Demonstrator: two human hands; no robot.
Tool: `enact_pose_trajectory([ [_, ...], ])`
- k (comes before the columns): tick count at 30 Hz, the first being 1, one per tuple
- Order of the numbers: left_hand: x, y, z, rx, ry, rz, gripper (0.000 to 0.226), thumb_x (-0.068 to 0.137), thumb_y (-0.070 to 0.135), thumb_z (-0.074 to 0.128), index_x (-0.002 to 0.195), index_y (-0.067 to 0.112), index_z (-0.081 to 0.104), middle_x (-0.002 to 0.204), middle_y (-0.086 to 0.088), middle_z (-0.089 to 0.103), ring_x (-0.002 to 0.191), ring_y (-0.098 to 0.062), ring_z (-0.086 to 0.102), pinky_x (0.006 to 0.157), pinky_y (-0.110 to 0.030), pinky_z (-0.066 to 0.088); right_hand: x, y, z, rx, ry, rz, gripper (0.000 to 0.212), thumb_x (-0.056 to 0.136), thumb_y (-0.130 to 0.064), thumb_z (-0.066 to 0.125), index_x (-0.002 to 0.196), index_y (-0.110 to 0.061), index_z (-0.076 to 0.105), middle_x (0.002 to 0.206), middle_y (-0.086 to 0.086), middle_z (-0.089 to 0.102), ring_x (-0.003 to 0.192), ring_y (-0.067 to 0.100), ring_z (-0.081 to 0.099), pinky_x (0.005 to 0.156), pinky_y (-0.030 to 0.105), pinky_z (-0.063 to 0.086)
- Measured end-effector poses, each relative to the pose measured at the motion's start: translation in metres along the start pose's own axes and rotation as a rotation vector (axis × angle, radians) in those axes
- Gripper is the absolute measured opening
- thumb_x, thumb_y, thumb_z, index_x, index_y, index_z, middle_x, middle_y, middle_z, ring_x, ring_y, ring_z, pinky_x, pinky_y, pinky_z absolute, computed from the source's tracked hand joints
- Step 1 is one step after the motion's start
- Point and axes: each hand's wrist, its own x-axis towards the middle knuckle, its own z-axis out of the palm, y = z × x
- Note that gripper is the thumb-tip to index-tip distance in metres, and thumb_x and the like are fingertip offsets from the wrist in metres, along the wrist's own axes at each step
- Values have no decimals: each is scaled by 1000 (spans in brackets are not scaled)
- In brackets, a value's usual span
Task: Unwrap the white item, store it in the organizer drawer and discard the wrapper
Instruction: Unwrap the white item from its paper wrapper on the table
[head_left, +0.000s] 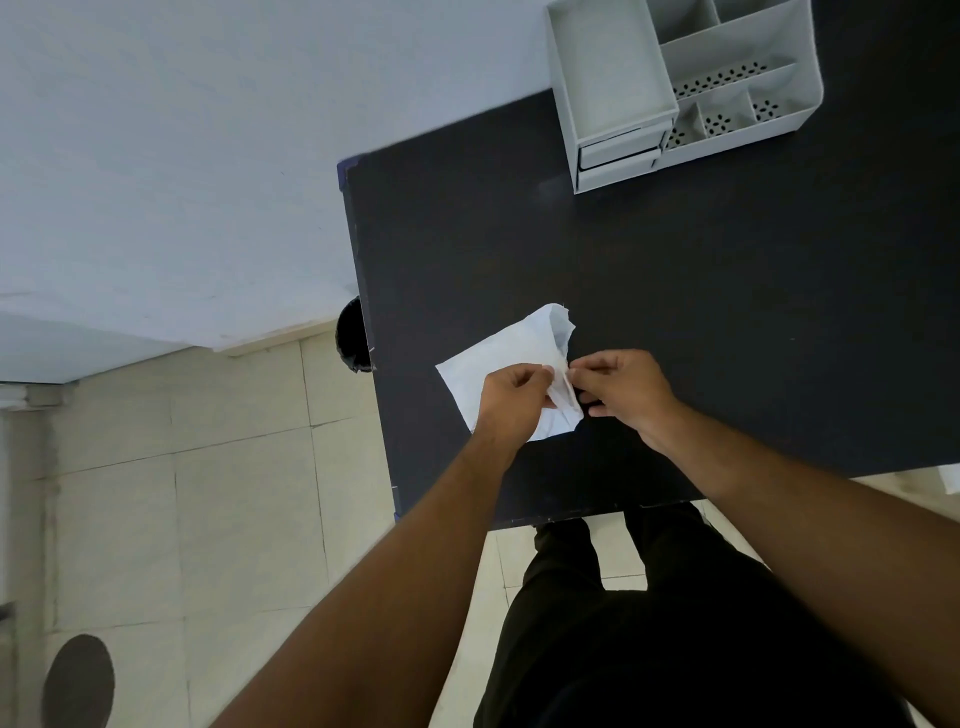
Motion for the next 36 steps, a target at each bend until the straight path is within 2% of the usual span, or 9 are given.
enact_pose_trajectory([
  [4,-2,1,1,9,38,18,18,100,21,62,88,16,74,88,3,71,86,-14,66,79,-24,55,4,-3,-2,-32,120,33,10,96,-19,64,101,-18,73,100,3,73,86,18,71,68,30,60],
  [10,-6,0,3,-9,-26,-6,16,102,22,60,98,16,74,102,-4,78,92,-18,75,77,-25,58,-2,-3,-1,-20,-114,-5,27,91,-33,73,115,-24,65,102,-2,74,91,13,72,70,31,58],
  [16,-11,1,-2,13,144,6,20,97,15,59,82,12,71,86,-4,76,76,-20,75,66,-21,54,7,13,-4,-40,171,30,20,97,-16,64,113,-14,74,92,1,74,82,18,72,72,35,63],
  [20,-16,2,-6,-12,80,2,23,96,18,56,83,9,73,91,-3,75,74,-16,69,69,-21,49,9,18,-14,-38,230,96,19,97,-18,61,113,-14,71,91,2,71,78,17,71,71,35,63],
  [23,-11,0,-8,69,113,78,21,96,25,57,98,12,74,104,-1,73,92,-18,68,81,-30,53,7,14,-17,-82,188,75,18,97,-25,58,113,-22,67,98,-1,71,81,18,72,68,34,61],
  [25,-2,-1,-12,378,226,233,25,95,30,61,117,20,68,126,2,64,115,-17,59,96,-34,53,8,9,-19,-143,198,47,16,97,-33,55,108,-28,65,98,-4,70,83,19,72,72,38,62],
  [29,21,4,-29,811,330,256,67,95,38,64,153,18,35,159,-6,32,144,-29,32,111,-49,41,13,2,-25,-287,252,-35,26,95,-40,56,118,-31,65,92,-13,67,83,13,67,75,38,59],
  [32,39,1,-45,729,259,63,65,91,45,68,145,18,45,141,-8,51,133,-32,46,104,-52,49,18,-4,-31,-346,232,-51,30,93,-35,64,122,-29,64,90,-14,67,80,6,61,65,28,48],
  [36,42,-3,-61,774,165,94,28,90,38,71,109,18,72,104,-4,71,102,-28,66,82,-46,60,30,-8,-31,-373,156,-37,18,90,-26,70,108,-27,72,106,-10,70,94,11,64,77,29,49],
])
